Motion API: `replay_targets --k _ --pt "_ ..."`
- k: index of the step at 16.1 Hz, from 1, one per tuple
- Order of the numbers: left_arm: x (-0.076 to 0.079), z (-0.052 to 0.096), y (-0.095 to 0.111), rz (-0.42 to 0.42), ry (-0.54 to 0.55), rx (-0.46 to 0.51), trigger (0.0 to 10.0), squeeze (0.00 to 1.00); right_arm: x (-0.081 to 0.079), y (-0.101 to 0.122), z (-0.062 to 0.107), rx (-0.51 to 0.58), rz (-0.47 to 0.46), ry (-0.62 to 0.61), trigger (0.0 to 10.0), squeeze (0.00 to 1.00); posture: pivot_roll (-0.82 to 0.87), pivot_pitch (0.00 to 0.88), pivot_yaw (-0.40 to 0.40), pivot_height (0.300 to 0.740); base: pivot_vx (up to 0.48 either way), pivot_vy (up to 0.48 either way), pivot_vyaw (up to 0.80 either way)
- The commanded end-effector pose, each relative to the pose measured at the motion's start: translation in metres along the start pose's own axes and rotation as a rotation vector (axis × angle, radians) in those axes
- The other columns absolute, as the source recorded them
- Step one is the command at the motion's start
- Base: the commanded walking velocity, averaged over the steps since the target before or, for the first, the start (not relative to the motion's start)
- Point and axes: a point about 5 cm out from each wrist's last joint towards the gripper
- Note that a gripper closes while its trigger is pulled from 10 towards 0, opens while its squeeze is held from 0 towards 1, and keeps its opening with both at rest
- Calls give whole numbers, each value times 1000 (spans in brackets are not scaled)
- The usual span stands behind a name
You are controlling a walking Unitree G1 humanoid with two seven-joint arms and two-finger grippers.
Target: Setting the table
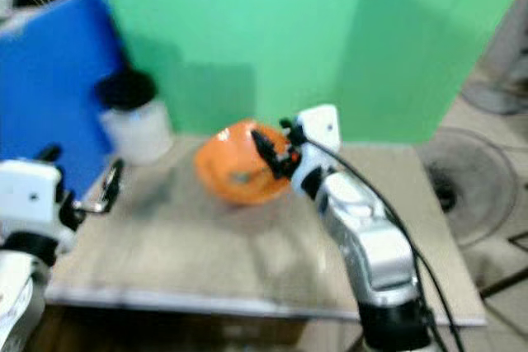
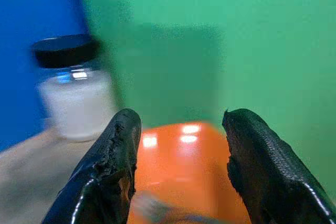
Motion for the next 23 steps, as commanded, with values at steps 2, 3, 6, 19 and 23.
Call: replay_targets --k 2,3,6,19,23 --pt "12 -1 0 23 -139 -26 10000 0 19 9 -5 -19 126 63 10000 0 32 0 39 740 0 0 0" --pt "15 0 -1 17 -197 -55 10000 0 24 17 -10 -47 188 165 10000 0 23 0 41 740 0 0 0" --pt "23 3 -3 -15 -345 -101 10000 0 29 26 -17 -105 266 347 10000 204 21 0 36 740 0 0 0" --pt "39 12 -3 -24 -731 -261 10000 0 31 3 -58 -536 623 758 863 0 14 0 33 740 0 0 0" --pt "41 12 -3 -21 -749 -271 10000 0 36 -5 -57 -631 672 820 549 0 11 0 27 740 0 0 0"
Point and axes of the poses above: a point about 5 cm out from each wrist's last joint towards the gripper, its own z axis pointing back from the gripper into the wrist, its own y axis along the axis of the wrist's last joint, x = y × z, and after that the axes turned 7 degrees about z, right-handed
